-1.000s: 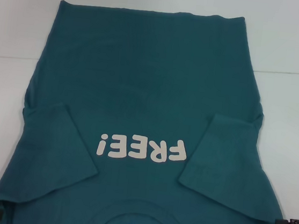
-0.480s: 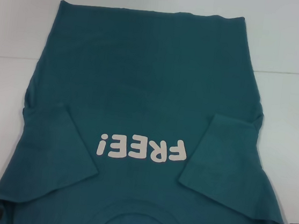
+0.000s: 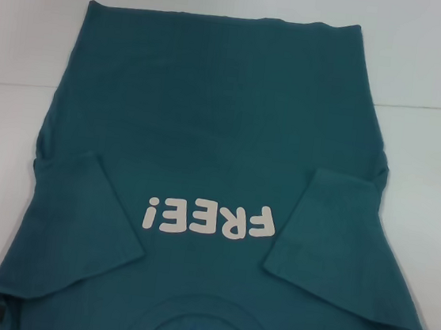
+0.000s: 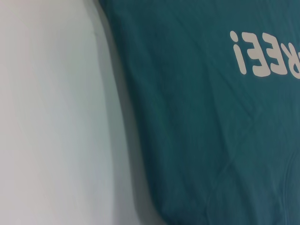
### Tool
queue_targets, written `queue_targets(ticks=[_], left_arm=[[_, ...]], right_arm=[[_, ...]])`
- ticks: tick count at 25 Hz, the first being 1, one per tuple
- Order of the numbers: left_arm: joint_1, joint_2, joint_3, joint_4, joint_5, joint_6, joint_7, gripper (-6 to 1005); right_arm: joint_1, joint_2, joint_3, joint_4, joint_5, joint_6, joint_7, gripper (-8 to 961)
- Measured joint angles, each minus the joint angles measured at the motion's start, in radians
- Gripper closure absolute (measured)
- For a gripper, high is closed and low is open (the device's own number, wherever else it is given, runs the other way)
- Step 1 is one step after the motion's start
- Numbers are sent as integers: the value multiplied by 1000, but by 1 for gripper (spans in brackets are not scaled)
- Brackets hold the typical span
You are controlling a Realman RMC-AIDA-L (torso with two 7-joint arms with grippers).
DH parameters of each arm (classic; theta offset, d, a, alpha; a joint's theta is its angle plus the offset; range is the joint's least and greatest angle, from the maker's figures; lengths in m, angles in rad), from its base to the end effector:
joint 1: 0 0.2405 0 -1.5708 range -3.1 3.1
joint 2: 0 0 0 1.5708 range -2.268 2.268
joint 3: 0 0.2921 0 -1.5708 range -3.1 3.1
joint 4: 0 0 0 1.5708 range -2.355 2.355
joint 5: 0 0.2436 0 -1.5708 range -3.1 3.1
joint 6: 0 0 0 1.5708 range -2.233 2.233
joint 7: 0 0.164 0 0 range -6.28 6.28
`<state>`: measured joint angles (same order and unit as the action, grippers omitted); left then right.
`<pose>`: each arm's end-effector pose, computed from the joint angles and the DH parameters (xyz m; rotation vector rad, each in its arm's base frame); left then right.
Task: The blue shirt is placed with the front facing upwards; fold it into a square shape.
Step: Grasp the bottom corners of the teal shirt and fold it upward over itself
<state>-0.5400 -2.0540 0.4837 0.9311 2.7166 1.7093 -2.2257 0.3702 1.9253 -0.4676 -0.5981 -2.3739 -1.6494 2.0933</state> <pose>-0.3794 0.3448 0.0305 -2.3393 -1.7478 0.0379 0.4309 0.2917 0.0293 -2.2310 1.9155 0.4327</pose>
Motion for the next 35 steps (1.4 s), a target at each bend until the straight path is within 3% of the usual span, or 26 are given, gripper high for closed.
queue_targets(ticks=[19, 35], left_arm=[[24, 13, -23, 34, 9, 75, 4, 978], [-9, 28, -38, 3, -69, 41, 14, 978]], right_arm=[[-78, -11, 92, -4, 7, -89, -107, 916], [-46, -8, 154, -5, 61, -76, -141, 913]])
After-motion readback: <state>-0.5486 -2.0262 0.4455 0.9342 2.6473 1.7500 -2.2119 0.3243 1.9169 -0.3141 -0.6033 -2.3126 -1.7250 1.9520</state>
